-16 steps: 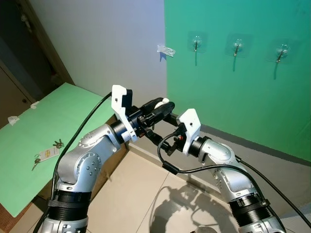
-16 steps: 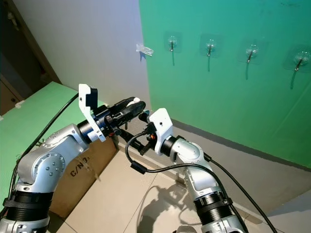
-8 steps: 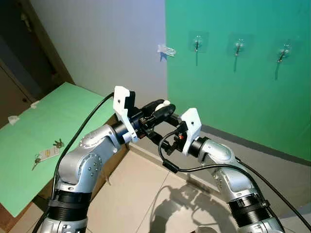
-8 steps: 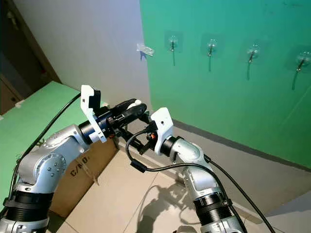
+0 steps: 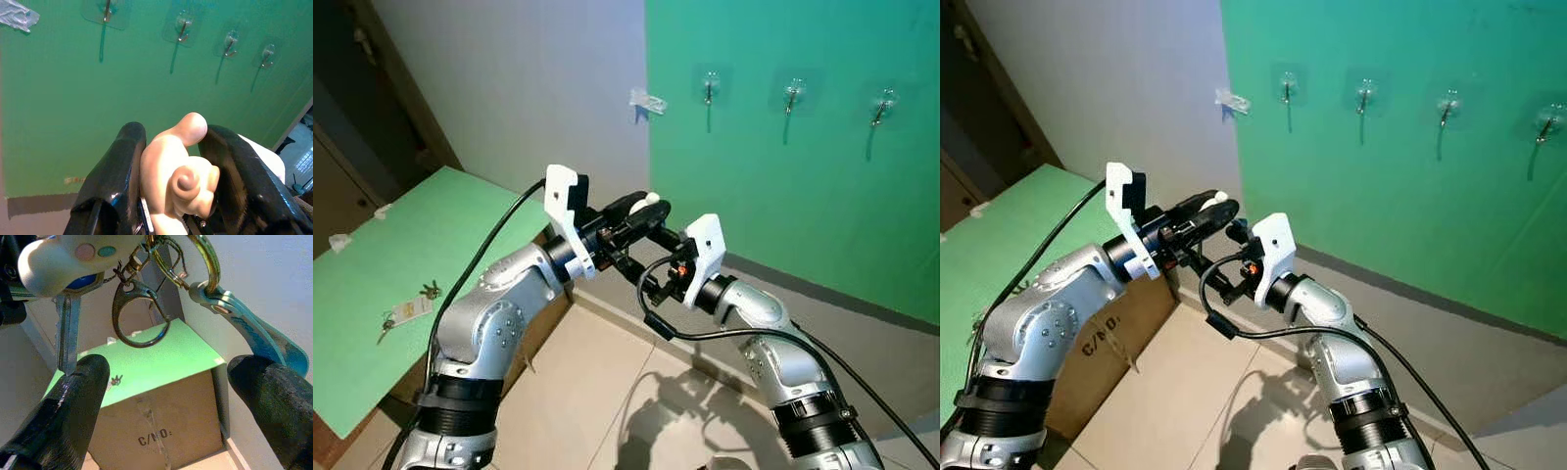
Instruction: Hang keys on a hook
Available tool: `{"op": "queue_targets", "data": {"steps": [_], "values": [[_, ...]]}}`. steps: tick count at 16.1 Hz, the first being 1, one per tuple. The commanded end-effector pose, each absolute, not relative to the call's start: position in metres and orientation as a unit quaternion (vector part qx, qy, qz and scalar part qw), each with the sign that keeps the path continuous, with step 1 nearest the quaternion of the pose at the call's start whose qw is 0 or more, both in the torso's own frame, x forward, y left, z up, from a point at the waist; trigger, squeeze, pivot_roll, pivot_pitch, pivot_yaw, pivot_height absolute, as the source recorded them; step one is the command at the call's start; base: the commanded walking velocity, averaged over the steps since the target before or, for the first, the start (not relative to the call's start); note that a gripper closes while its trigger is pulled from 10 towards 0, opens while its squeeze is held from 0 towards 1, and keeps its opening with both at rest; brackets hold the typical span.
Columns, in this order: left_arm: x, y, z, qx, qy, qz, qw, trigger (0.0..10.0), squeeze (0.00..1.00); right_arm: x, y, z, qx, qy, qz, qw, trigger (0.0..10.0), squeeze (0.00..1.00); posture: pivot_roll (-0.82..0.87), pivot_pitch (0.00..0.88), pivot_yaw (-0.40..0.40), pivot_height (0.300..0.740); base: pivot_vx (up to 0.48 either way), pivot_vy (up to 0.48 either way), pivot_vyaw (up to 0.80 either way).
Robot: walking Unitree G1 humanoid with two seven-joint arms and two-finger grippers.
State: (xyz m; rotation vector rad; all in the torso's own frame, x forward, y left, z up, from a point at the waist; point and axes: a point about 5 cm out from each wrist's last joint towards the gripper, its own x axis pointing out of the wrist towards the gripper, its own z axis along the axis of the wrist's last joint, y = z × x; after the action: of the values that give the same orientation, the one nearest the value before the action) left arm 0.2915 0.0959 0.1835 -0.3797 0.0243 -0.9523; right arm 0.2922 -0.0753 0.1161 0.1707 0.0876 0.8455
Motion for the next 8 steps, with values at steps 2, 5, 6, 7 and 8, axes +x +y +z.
{"op": "queue_targets", "data": {"steps": [2, 5, 6, 7, 8], "values": [[0.2938, 0.0964, 0.1842, -0.183, 0.01, -0.447, 0.876, 0.0, 0.0, 0.2962, -0.0746, 0.1272, 0.101, 0.023, 0.399, 0.911, 10.0, 1.0, -0.26, 0.019, 0.13, 0.74, 0.0, 0.0, 0.0], [0.2936, 0.0981, 0.1781, -0.148, 0.021, -0.448, 0.882, 0.0, 0.0, 0.2947, -0.0745, 0.1281, 0.102, 0.021, 0.404, 0.909, 10.0, 1.0, -0.26, 0.019, 0.131, 0.74, 0.0, 0.0, 0.0], [0.2937, 0.0992, 0.1772, -0.14, 0.023, -0.45, 0.881, 0.0, 0.0, 0.2937, -0.0749, 0.127, 0.099, 0.023, 0.407, 0.908, 10.0, 1.0, -0.26, 0.02, 0.131, 0.74, 0.0, 0.0, 0.0], [0.2941, 0.1, 0.1767, -0.128, 0.025, -0.453, 0.882, 0.0, 0.0, 0.2934, -0.0755, 0.126, 0.097, 0.025, 0.408, 0.908, 10.0, 1.0, -0.26, 0.021, 0.131, 0.74, 0.0, 0.0, 0.0], [0.295, 0.1002, 0.177, -0.128, 0.025, -0.452, 0.882, 0.0, 0.0, 0.2938, -0.0757, 0.1263, 0.096, 0.025, 0.407, 0.908, 10.0, 1.0, -0.26, 0.024, 0.132, 0.74, 0.0, 0.0, 0.0]]}}
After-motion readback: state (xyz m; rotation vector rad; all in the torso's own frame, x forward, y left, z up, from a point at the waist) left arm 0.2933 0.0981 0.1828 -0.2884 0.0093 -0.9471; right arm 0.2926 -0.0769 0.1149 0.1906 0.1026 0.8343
